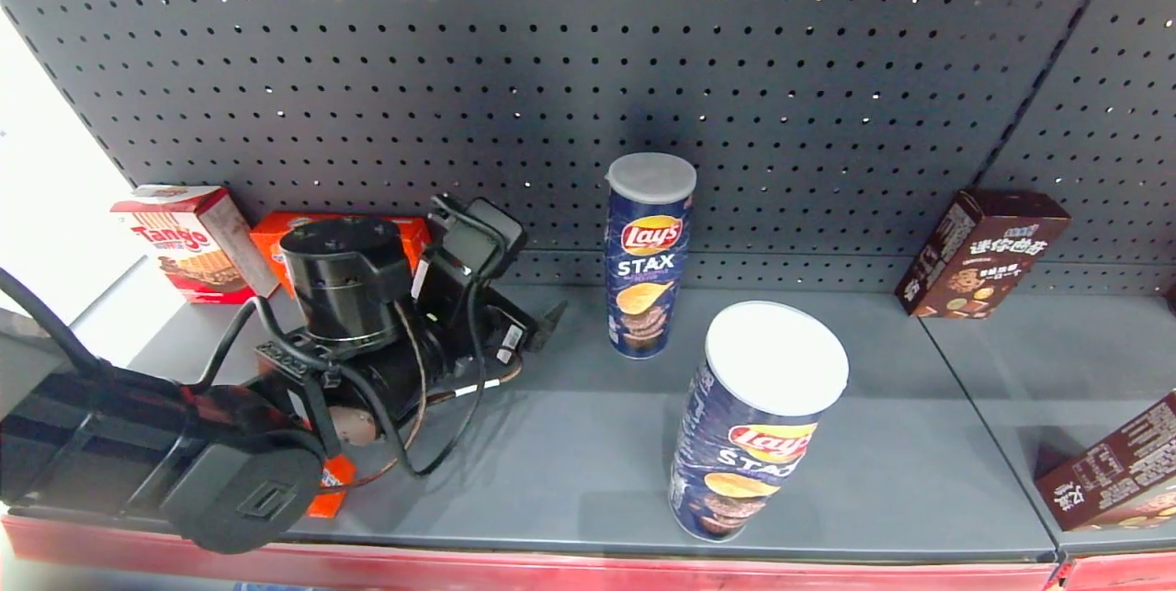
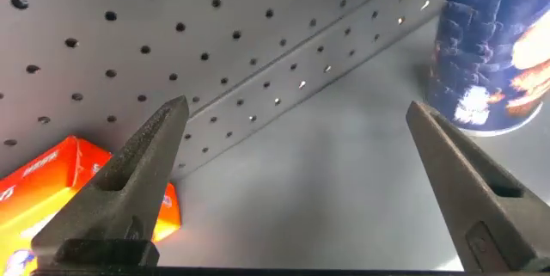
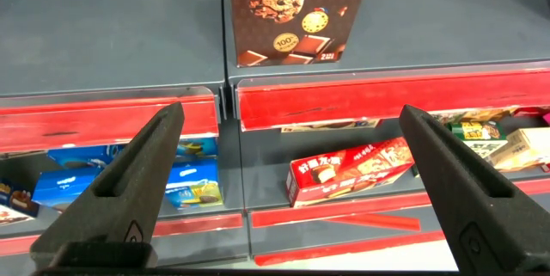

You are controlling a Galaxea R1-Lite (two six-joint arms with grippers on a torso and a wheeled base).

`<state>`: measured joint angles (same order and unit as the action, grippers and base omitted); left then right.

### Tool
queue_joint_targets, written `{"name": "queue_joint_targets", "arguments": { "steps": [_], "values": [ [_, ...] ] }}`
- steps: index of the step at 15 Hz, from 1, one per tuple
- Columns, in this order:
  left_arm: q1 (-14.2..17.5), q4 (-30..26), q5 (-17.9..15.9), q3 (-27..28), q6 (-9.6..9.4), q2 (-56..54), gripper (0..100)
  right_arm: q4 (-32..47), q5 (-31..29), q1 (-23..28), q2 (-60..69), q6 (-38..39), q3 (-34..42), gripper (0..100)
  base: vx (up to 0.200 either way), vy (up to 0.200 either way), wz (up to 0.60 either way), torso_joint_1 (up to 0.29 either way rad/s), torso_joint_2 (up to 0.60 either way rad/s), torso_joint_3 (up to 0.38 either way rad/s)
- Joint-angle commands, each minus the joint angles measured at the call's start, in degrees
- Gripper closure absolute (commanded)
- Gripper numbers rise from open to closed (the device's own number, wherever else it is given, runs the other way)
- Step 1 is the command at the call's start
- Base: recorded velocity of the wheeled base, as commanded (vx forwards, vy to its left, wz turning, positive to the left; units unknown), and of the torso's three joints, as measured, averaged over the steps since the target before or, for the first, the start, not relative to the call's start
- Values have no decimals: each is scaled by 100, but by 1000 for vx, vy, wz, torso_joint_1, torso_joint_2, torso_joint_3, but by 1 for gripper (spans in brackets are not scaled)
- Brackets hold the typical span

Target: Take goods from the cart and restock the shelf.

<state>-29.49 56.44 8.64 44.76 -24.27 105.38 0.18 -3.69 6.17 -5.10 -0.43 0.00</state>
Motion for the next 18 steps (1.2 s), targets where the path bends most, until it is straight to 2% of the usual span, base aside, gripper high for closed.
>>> {"name": "queue_joint_targets", "arguments": {
  "steps": [1,4,11,14,18],
  "values": [
    [-198,7,287,76,-69,203,0,-1,0,-2,-9,-1,0,0,0,0,0,0,0,0],
    [-400,42,718,560,-69,625,0,-1,0,-2,-9,-1,0,0,0,0,0,0,0,0],
    [-444,25,788,1193,-78,1126,0,-1,0,-2,-9,-1,0,0,0,0,0,0,0,0],
    [-567,-19,779,1562,-78,1301,0,-1,0,-2,-9,-1,0,0,0,0,0,0,0,0],
    [-655,-19,779,1588,-78,1380,0,-1,0,-2,-9,-1,0,0,0,0,0,0,0,0]
  ]
}}
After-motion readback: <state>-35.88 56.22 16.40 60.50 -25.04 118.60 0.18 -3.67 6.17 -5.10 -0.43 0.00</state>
